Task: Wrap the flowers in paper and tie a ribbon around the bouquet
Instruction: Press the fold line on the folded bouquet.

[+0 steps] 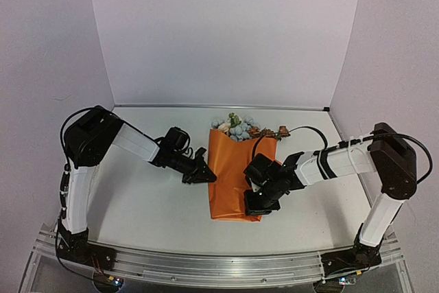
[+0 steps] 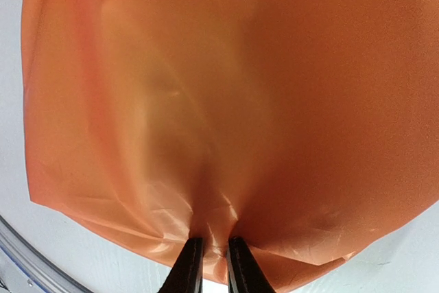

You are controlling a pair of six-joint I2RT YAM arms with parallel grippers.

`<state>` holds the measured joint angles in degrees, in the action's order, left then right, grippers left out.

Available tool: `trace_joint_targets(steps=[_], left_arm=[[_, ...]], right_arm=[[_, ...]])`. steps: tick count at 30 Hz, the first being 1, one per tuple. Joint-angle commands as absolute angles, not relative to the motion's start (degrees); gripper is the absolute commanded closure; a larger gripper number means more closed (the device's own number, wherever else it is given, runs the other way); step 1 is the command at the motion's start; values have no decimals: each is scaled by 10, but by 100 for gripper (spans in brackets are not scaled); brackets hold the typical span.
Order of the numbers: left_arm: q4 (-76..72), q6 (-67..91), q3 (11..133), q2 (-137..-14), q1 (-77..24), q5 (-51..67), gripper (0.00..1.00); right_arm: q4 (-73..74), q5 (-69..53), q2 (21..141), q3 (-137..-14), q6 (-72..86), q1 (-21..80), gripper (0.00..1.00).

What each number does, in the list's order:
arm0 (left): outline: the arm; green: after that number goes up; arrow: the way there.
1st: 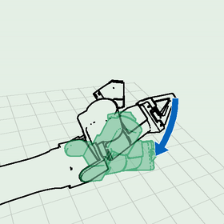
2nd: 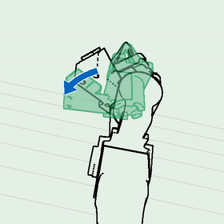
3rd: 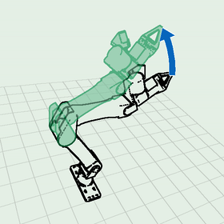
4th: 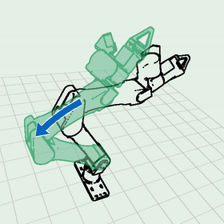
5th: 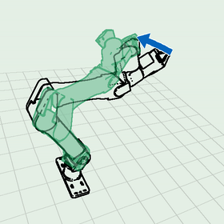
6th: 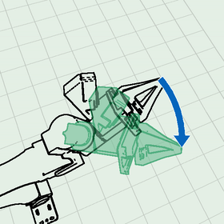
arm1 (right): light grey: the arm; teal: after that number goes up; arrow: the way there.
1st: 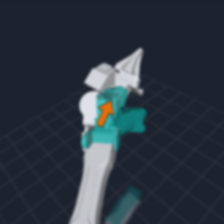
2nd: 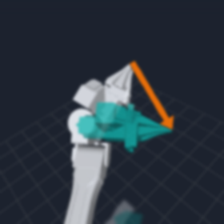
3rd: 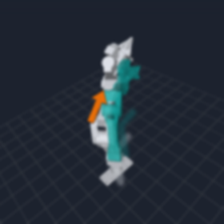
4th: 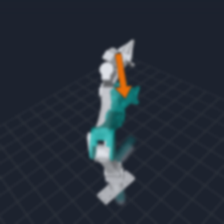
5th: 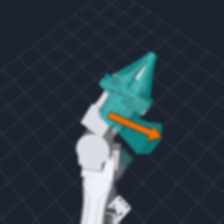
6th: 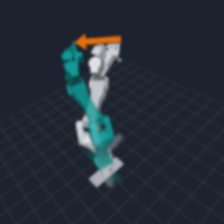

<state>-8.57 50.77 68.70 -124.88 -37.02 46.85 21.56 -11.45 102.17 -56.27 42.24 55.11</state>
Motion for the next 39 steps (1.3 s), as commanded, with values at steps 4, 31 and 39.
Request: trace_joint_targets(steps=[4,31,39], left_arm=[[-77,518,749,-1298,-337,444,89],[-47,537,1086,-1499,-229,427,89],[-24,507,1145,-1469,-209,438,86]], right_arm=[[245,-94,1045,-553,420,556,85],[244,-102,1046,-551,410,556,85],[259,-104,1017,-579,410,556,83]])
